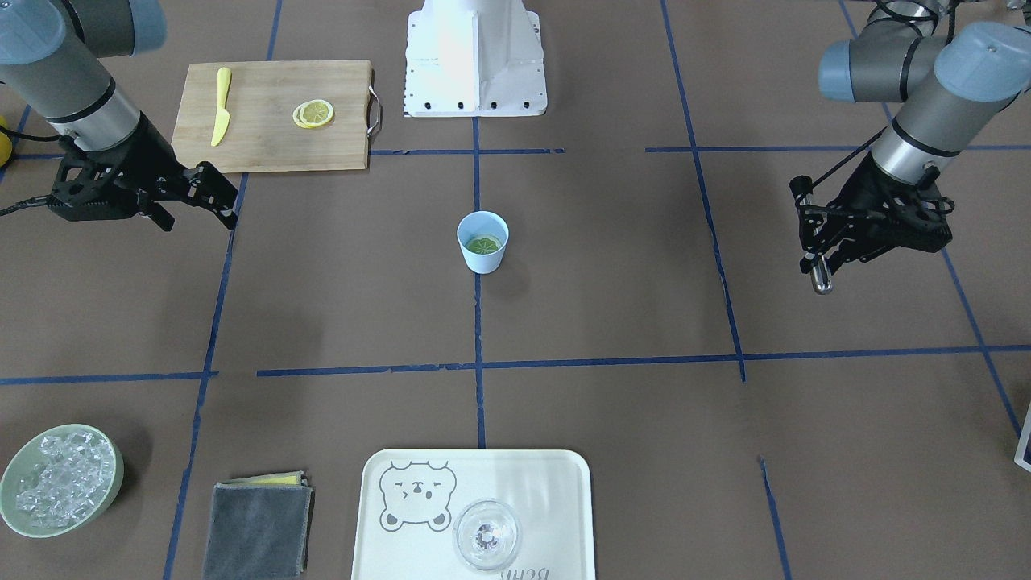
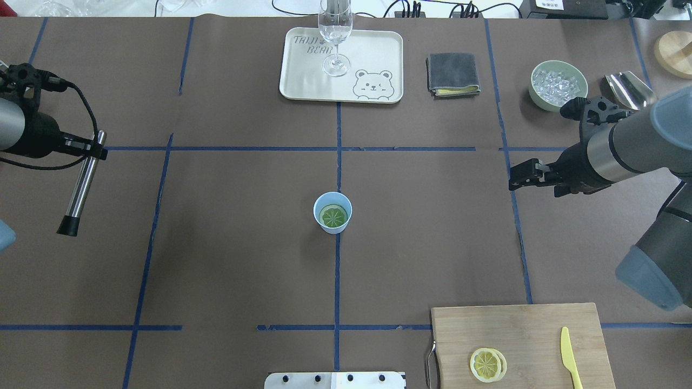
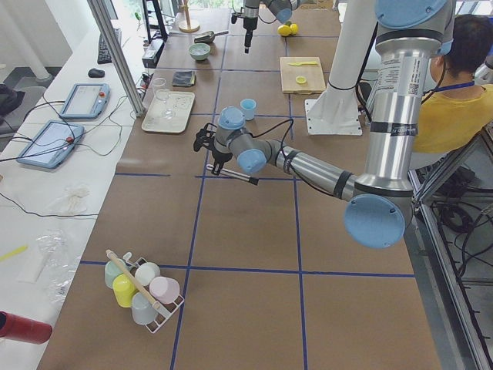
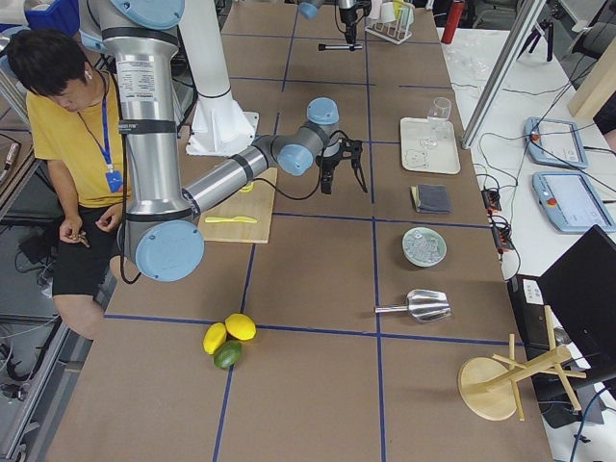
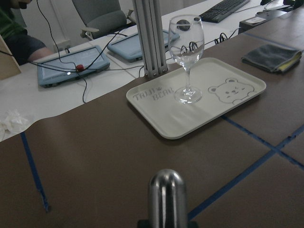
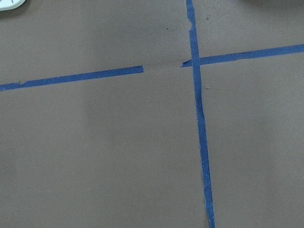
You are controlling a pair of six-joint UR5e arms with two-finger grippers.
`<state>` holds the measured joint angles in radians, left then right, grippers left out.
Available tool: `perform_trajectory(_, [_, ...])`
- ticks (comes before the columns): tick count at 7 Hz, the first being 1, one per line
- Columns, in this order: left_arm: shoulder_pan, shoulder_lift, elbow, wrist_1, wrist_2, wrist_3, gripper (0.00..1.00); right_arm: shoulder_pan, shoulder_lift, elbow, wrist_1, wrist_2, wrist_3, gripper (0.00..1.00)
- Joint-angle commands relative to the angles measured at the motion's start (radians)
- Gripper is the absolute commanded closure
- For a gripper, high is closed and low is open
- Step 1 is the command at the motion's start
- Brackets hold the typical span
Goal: Squeeze lemon into cup
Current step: 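Lower the muddler onto the table and release it with the left gripper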
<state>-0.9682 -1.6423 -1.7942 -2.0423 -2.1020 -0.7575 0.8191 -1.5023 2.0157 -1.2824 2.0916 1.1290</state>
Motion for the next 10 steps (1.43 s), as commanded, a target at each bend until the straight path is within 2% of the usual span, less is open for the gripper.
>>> perform_trajectory(1, [0.005, -0.043, 0.138, 0.063, -0.05, -0.063, 1.0, 0.0, -0.001, -0.002, 0.0, -0.001, 0.0, 0.0])
perform_trajectory(2, [0.006, -0.072, 0.229, 0.06, -0.044, -0.06, 1.0, -0.002, 0.002, 0.0, 0.0, -0.001, 0.0, 0.0])
perform_trajectory(4, [0.006, -0.085, 0.268, 0.06, -0.041, 0.005, 1.0, -0.002, 0.002, 0.0, 0.0, -0.001, 0.002, 0.0])
perform_trajectory(10, [0.008, -0.087, 0.277, 0.051, -0.044, 0.018, 1.0, -0.002, 0.004, 0.003, 0.002, 0.001, 0.0, 0.0])
